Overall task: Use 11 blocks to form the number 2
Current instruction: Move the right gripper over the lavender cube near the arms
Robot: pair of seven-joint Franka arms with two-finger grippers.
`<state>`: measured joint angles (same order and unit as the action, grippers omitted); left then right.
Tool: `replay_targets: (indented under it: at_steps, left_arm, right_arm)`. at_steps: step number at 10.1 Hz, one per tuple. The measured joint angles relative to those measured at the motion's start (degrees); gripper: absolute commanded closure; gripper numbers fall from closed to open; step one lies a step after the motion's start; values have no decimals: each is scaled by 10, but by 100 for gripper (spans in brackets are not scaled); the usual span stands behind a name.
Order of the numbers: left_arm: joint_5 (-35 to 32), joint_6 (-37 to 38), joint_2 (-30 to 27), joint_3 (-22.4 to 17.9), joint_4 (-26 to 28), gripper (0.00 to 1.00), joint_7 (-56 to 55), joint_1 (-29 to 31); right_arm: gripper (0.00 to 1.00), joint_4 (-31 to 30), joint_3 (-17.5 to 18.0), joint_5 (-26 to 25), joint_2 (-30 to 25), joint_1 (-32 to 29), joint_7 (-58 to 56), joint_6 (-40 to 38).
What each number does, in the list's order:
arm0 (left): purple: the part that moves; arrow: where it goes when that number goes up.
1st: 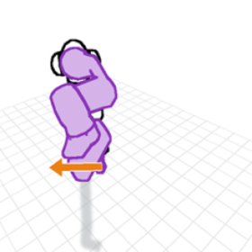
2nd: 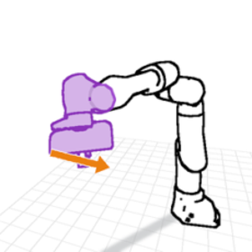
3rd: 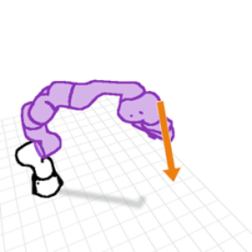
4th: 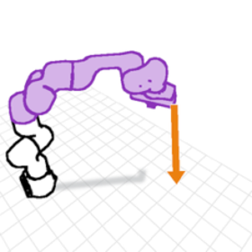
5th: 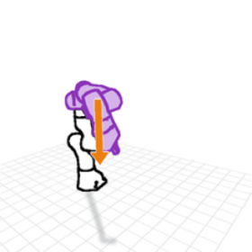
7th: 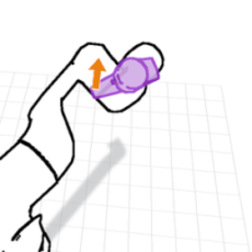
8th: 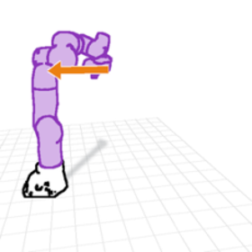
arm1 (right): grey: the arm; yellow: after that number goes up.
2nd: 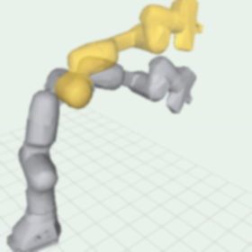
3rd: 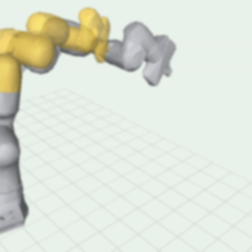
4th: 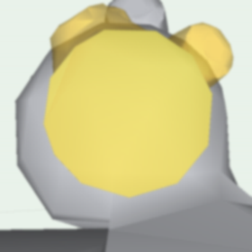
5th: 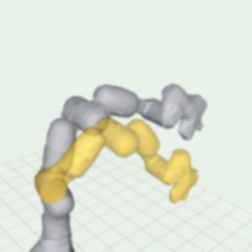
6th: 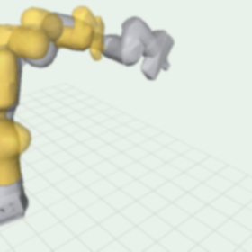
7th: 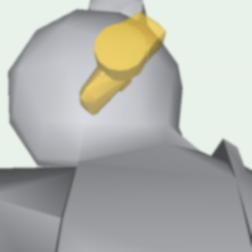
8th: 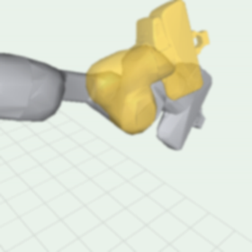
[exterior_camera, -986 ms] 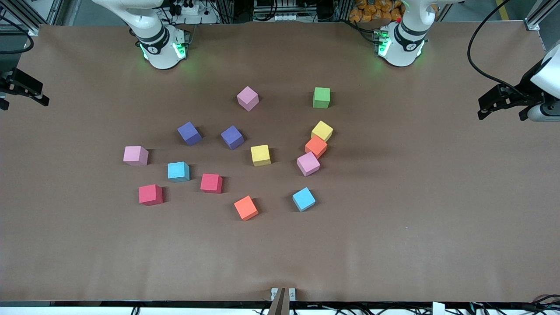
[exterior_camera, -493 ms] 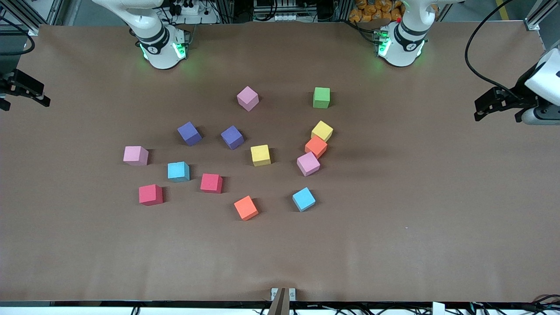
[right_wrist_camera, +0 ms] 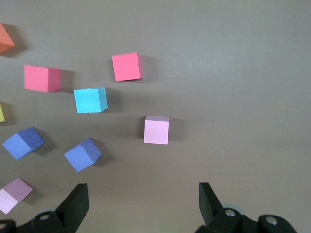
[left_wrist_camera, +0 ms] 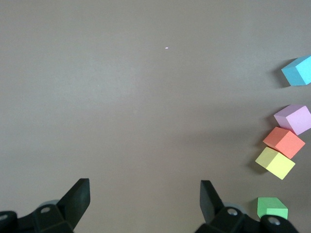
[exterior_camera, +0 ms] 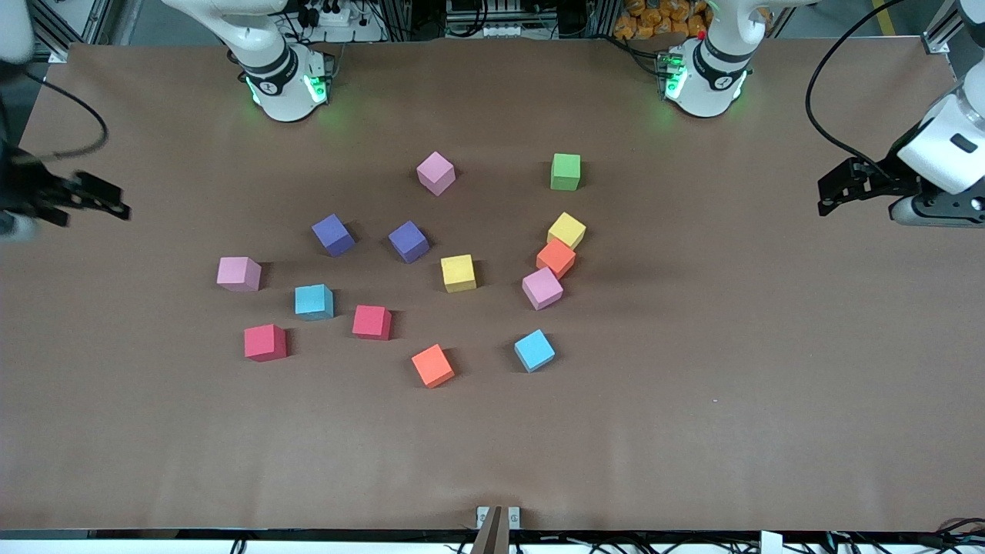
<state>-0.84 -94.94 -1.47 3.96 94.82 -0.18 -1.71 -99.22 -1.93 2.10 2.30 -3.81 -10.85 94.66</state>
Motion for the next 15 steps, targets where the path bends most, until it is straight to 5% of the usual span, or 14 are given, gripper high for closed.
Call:
replay_targets:
  at_steps: [5,9,11,13,15]
  left_arm:
    - [17,16,0,-7,-2,0,124,51]
    - [146,27,-1,-11,-10,0,187,127]
    - [120,27,8,-3,-14,0,193,119]
    - [85,-12,95,5,-54,0,216,101]
    - [-17,-56,164,8,-104,0,229,74]
  right_arm:
    - [0,-59,3,0,47,14,0,60]
    - [0,-117,3,0,78,14,0,116]
    - [0,-118,4,0,105,16,-1,131]
    - [0,-140,5,1,120,52,-3,163]
    - [0,-187,8,2,122,123,-2,207]
